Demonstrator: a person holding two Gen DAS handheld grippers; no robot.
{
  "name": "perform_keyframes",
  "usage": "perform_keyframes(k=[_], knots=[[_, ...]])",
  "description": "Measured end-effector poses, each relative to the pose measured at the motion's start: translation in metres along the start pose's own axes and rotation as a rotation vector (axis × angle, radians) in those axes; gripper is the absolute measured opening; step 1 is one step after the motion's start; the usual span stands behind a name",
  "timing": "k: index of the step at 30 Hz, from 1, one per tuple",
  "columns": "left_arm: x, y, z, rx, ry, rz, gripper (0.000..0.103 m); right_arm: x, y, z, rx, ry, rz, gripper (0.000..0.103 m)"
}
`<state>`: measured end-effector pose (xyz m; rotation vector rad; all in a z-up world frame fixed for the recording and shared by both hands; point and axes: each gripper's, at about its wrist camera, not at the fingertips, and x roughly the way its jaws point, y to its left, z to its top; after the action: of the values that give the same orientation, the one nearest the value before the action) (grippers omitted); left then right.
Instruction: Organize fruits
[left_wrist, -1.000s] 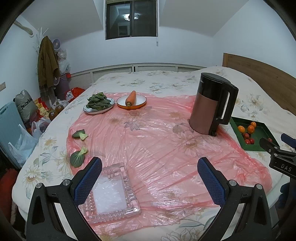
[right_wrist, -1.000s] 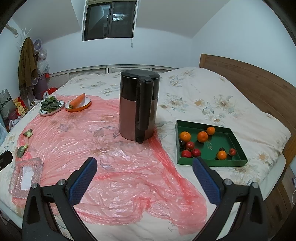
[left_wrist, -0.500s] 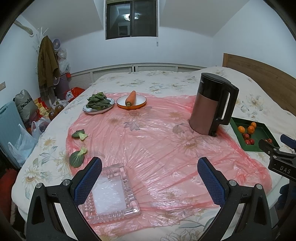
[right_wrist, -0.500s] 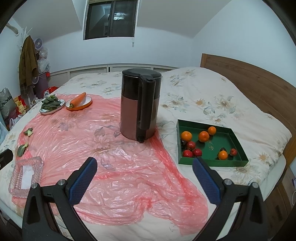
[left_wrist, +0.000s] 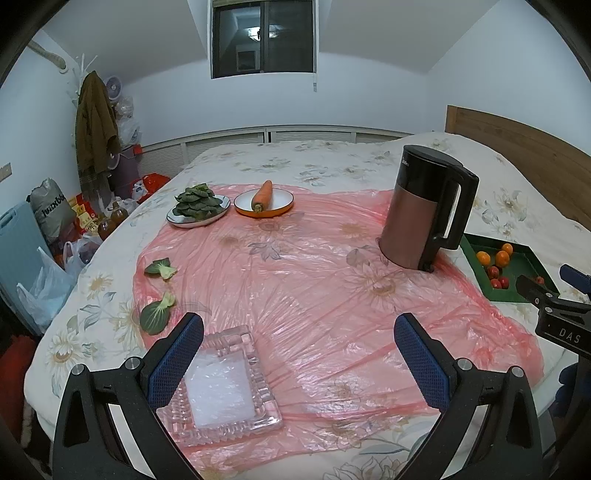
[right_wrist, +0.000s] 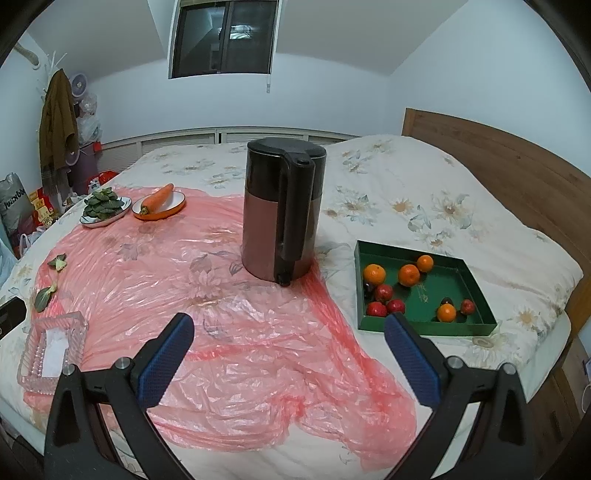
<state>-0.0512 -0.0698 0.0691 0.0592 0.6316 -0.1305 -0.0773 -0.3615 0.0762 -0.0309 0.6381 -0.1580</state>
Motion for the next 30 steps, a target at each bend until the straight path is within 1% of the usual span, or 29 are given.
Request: perform_keyframes(k=[22, 30], knots=[[0.008, -0.006, 0.005, 0.019, 0.007, -0.005, 0.101, 0.005, -0.004, 0.005, 0.009, 0.0, 0.009, 0.103], [0.014, -0.007, 0.005, 0.016, 0.015, -0.008, 0.101, 0.012, -0.005, 0.006, 0.003, 0.01, 0.008, 0.103]])
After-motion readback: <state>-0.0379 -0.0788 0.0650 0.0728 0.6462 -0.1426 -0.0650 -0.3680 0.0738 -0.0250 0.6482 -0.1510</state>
